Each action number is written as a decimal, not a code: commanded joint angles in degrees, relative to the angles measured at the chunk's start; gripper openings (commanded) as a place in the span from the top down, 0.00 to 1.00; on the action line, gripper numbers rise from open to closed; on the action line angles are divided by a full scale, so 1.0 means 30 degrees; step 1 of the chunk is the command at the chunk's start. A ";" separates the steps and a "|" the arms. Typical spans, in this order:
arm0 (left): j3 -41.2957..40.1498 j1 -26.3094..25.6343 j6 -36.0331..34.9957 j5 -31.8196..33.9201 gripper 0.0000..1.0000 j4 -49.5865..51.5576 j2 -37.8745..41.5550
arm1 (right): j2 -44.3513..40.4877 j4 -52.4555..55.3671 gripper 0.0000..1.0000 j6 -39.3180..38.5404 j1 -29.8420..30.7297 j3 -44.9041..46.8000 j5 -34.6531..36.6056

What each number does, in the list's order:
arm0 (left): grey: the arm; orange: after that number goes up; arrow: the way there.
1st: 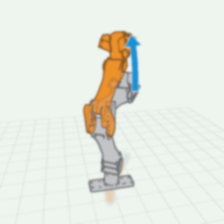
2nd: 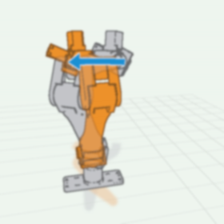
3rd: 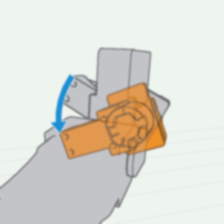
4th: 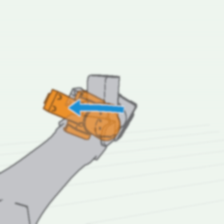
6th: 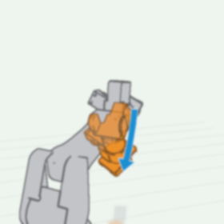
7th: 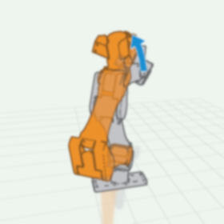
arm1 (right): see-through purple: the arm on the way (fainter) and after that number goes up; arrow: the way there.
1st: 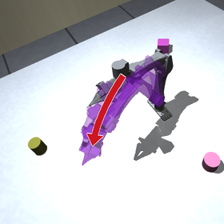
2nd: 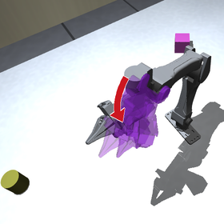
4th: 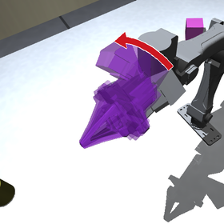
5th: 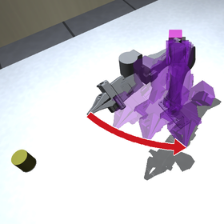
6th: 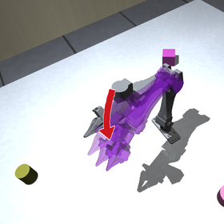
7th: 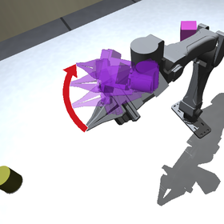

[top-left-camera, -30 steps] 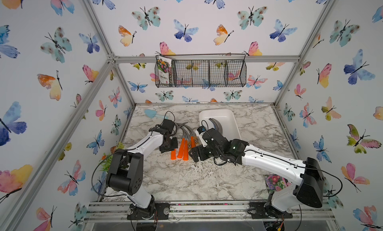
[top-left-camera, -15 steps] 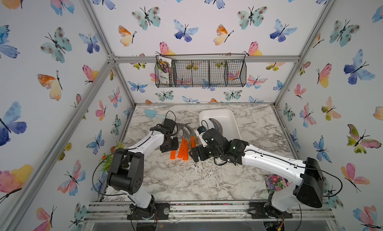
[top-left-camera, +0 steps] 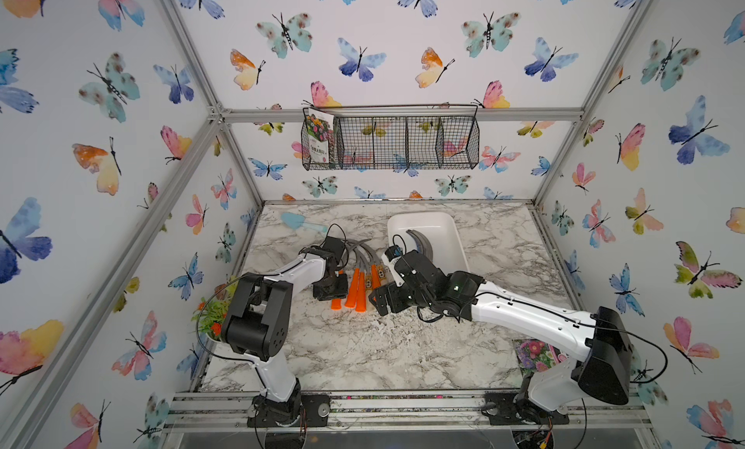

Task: Put small sickles into storage boxes
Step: Pick up the sickle at the center of the board.

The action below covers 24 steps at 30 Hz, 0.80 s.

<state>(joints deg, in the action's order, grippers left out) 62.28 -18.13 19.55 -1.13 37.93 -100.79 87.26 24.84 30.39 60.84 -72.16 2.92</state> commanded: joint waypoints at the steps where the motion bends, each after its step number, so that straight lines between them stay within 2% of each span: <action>1: -0.0165 -0.0090 -0.0481 0.0463 0.60 -0.0161 -0.0676 | -0.0377 0.0309 0.02 -0.0168 0.0111 0.0177 0.0352; 7: -0.0395 -0.0066 -0.0678 0.0476 0.66 -0.0573 -0.1273 | -0.0320 0.0365 0.02 -0.0170 0.0111 0.0118 0.0462; 13: -0.0772 -0.0101 -0.0757 0.0378 0.79 -0.0952 -0.1524 | -0.0318 0.0424 0.02 -0.0140 0.0111 0.0030 0.0551; 17: -0.0809 -0.0079 -0.0798 0.0207 0.93 -0.0993 -0.1126 | -0.0318 0.0434 0.02 -0.0082 0.0111 -0.0021 0.0580; 24: -0.0389 -0.0080 -0.0526 -0.0331 0.94 -0.0505 0.0189 | -0.0318 0.0470 0.02 -0.0053 0.0111 -0.0145 0.0653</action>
<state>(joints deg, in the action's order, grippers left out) 62.19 -18.13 17.80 -0.43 36.95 -102.06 87.26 24.91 30.41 60.84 -72.16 3.66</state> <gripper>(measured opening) 0.251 0.984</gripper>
